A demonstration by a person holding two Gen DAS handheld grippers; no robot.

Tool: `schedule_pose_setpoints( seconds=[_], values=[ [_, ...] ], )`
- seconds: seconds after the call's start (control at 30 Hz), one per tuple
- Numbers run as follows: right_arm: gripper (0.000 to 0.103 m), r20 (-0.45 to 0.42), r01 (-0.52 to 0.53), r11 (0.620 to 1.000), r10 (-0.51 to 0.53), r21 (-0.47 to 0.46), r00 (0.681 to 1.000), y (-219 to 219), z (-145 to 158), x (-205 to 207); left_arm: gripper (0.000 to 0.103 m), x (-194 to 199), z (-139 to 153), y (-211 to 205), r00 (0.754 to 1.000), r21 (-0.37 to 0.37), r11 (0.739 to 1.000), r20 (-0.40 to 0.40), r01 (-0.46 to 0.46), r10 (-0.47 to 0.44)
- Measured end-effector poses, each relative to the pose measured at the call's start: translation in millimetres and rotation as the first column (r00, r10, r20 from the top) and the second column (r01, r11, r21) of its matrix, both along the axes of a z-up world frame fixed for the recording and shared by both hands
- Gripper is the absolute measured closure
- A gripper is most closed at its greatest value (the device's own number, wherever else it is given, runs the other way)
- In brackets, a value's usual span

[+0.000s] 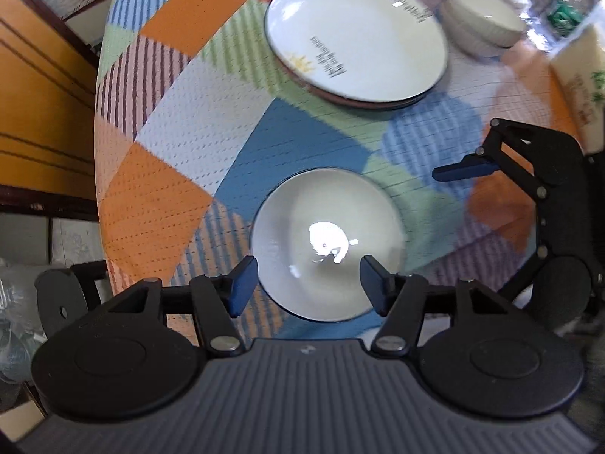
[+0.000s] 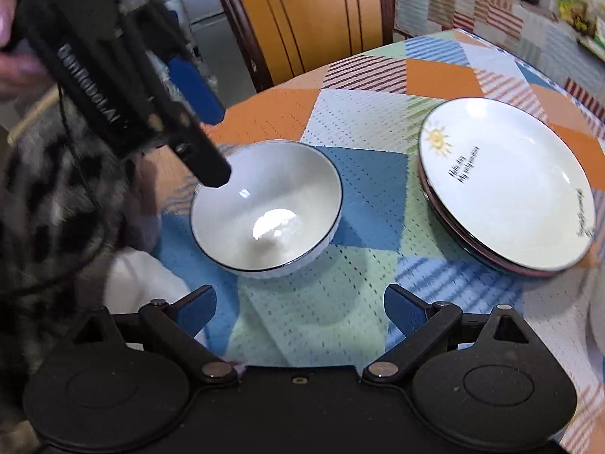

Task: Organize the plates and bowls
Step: 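Move both tools to a third white bowl and close on its rim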

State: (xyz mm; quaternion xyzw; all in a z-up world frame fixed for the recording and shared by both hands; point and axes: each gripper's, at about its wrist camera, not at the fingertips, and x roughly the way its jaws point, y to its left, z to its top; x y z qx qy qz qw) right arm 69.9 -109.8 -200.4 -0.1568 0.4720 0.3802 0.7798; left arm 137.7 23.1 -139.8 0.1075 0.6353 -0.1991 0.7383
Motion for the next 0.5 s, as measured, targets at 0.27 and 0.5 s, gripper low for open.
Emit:
schedule_pose_setpoints(
  seconds=[0.27,0.5],
  values=[
    [0.006,0.022,-0.058,0.993,0.056,0.1,0.998,17,-28,4,0.051,14,-42,16,0.994,0.016,0.994,-0.038,-0.105,0.105],
    [0.007,0.025,-0.085,0.985,0.083,0.151,0.996,25,-46,7,0.071,7,-62,12,0.993,0.012,0.993,0.024,-0.116,0.116]
  ],
)
